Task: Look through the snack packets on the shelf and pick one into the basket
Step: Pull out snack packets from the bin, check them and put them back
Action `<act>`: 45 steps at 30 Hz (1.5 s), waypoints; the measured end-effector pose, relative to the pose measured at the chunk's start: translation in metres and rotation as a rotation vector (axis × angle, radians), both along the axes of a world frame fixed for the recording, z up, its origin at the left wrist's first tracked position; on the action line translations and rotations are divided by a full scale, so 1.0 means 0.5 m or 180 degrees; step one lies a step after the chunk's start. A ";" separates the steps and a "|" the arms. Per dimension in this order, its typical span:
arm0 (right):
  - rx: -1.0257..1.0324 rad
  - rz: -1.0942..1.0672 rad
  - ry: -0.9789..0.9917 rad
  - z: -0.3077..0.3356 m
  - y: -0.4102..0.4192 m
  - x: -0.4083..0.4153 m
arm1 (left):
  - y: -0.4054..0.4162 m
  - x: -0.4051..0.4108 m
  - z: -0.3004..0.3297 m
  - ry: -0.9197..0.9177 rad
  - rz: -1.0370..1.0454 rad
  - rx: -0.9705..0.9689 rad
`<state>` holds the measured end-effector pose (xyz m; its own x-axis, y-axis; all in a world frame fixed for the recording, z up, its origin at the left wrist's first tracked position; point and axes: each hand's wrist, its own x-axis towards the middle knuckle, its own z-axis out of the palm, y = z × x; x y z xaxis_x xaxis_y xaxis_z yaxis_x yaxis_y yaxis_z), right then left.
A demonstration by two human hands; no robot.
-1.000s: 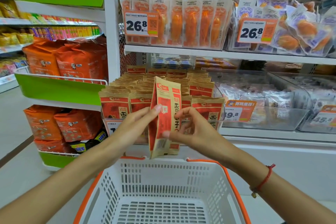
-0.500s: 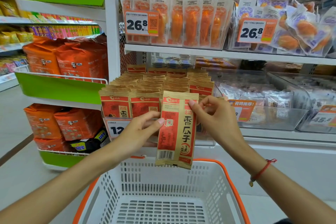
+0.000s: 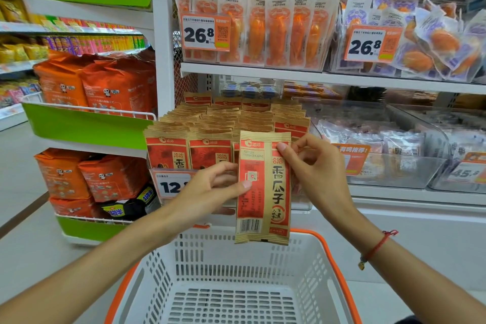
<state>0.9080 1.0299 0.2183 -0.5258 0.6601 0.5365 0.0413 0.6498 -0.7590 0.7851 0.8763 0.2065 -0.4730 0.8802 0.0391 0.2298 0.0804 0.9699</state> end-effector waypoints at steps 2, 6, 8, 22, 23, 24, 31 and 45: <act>-0.0046 0.0030 -0.0006 -0.003 -0.002 -0.001 | -0.001 0.000 0.000 -0.0010 0.0072 0.0138; -0.0174 0.0304 -0.0322 -0.007 -0.011 -0.004 | -0.001 -0.004 0.001 -0.0224 0.0479 0.0500; -0.0075 0.0476 -0.0536 -0.012 -0.018 -0.006 | -0.003 -0.009 0.002 -0.0370 0.0742 0.0704; 0.0688 0.0691 -0.0935 -0.044 -0.060 -0.016 | -0.012 0.017 0.003 -0.0540 0.1143 0.1249; 0.0714 0.0633 -0.0988 -0.046 -0.062 -0.017 | -0.011 0.023 0.002 -0.0511 0.1102 0.1243; 0.0719 0.0567 -0.0978 -0.048 -0.061 -0.018 | -0.011 0.030 0.000 -0.0470 0.1045 0.1242; 0.0172 0.1040 -0.0861 0.013 -0.024 0.002 | -0.012 0.052 0.017 -0.0319 0.0678 0.1417; -0.0779 0.2174 -0.0669 0.154 0.117 0.068 | 0.097 -0.014 0.154 0.0515 0.0307 0.1319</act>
<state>0.9418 1.0881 0.2954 -0.9358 0.2382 0.2599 -0.1505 0.3968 -0.9055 0.7780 0.9249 0.2834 -0.5109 0.7269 0.4590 0.3916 -0.2786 0.8770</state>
